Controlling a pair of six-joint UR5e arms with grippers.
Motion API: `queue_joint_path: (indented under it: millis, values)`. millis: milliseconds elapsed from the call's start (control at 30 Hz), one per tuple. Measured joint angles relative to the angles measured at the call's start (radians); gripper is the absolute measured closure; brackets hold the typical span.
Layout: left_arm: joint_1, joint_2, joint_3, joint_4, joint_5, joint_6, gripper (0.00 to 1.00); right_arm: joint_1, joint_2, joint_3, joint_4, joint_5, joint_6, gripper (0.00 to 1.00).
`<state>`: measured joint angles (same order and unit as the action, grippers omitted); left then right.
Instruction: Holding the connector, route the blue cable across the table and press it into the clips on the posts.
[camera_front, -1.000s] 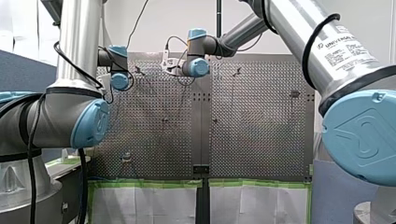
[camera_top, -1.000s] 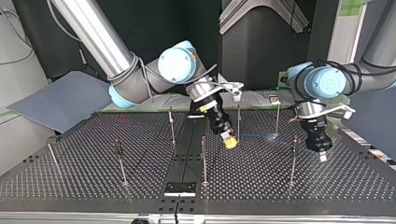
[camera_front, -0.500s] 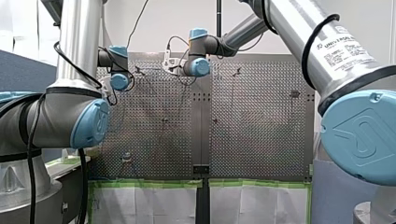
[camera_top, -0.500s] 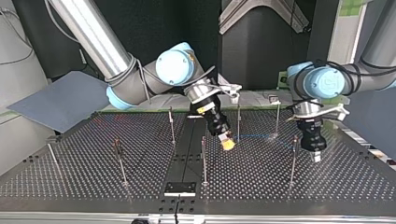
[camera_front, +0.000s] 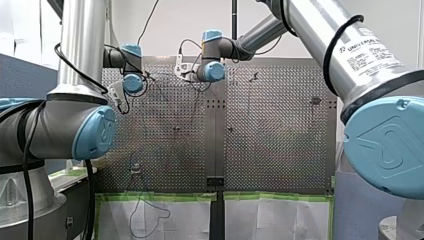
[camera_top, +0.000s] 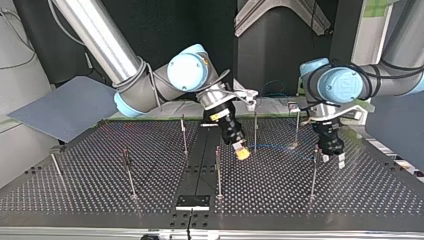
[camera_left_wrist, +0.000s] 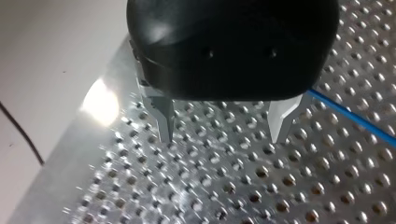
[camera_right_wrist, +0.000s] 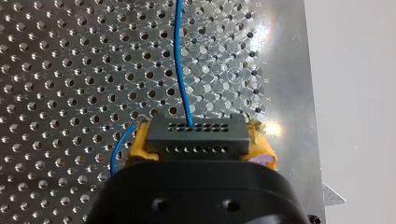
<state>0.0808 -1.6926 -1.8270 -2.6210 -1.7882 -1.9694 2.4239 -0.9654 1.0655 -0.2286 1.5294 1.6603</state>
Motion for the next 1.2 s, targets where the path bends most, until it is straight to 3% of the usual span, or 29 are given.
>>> queue_joint_path:
  millis: [133, 300, 600, 833, 1033, 1200]
  values:
    - [-0.008, 0.036, -0.019, -0.037, -0.002, -0.029, 0.0, 0.0, 0.0, 0.0, 0.001, 0.007, 0.0, 1.0]
    - [-0.012, 0.081, -0.06, -0.083, 0.026, -0.049, 0.0, 0.003, 0.0, 0.0, 0.002, 0.009, 0.0, 1.0]
    - [-0.021, 0.157, -0.128, -0.158, 0.073, -0.06, 0.0, 0.006, -0.001, 0.0, 0.019, 0.01, 0.0, 1.0]
    - [-0.026, 0.218, -0.139, -0.219, 0.093, -0.07, 0.0, 0.004, 0.0, 0.0, 0.023, 0.022, 0.0, 1.0]
    - [-0.035, 0.269, -0.139, -0.271, 0.132, -0.064, 0.0, -0.001, 0.0, 0.0, 0.024, 0.031, 0.0, 1.0]
    - [-0.047, 0.31, -0.139, -0.312, 0.172, -0.032, 0.0, -0.003, 0.0, 0.0, 0.024, 0.032, 0.0, 1.0]
